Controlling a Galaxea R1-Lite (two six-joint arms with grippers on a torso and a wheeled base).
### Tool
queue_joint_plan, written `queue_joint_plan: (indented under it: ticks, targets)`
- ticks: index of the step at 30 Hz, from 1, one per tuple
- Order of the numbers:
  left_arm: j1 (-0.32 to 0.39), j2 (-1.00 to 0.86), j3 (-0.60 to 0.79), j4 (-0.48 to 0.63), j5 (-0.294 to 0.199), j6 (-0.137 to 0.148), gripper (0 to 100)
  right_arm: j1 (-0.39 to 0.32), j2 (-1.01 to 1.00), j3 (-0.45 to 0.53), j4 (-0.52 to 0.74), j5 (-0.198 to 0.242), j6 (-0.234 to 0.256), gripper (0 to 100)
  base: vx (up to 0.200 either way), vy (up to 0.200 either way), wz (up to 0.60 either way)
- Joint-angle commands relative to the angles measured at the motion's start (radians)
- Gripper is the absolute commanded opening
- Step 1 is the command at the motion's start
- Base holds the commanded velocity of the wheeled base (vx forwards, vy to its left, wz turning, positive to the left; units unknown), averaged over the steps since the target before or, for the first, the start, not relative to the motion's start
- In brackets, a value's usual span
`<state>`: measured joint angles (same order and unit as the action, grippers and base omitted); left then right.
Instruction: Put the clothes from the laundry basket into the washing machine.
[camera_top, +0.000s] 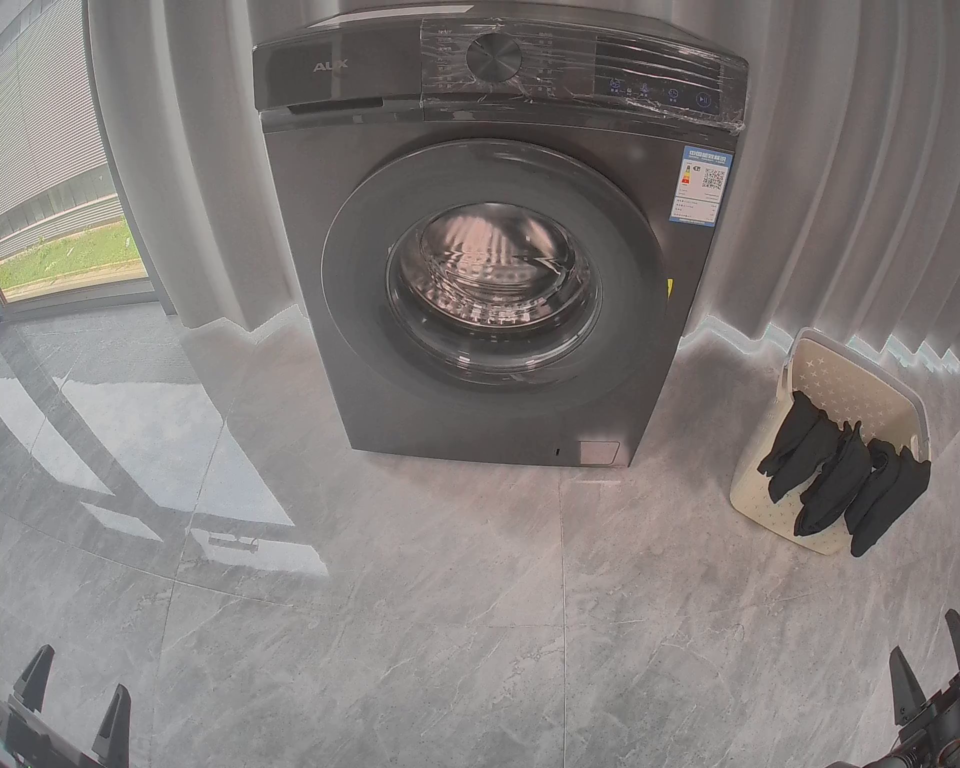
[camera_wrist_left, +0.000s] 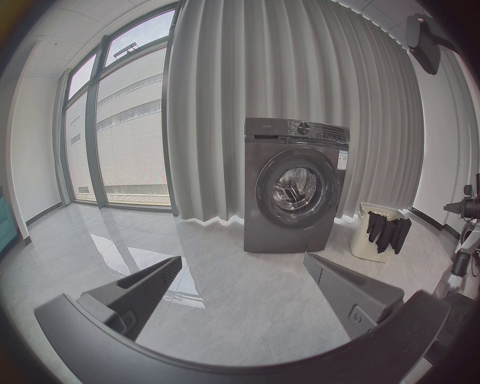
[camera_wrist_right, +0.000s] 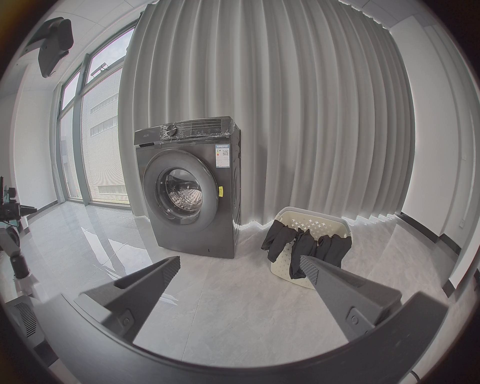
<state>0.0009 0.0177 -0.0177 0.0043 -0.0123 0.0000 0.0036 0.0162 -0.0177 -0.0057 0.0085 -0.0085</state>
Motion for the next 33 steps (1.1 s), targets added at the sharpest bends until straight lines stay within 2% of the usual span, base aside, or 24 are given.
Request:
queue_joint_plan:
  ticks: [1, 33]
  targets:
    - [0.001, -0.013, 0.016, 0.000, 0.000, 0.000, 100, 0.001, -0.001, 0.018, 0.000, 0.001, 0.001, 100, 0.000, 0.000, 0.00]
    - [0.001, -0.013, 0.016, 0.000, 0.002, 0.000, 100, -0.001, -0.001, 0.018, 0.001, 0.001, 0.005, 100, 0.000, 0.000, 0.00]
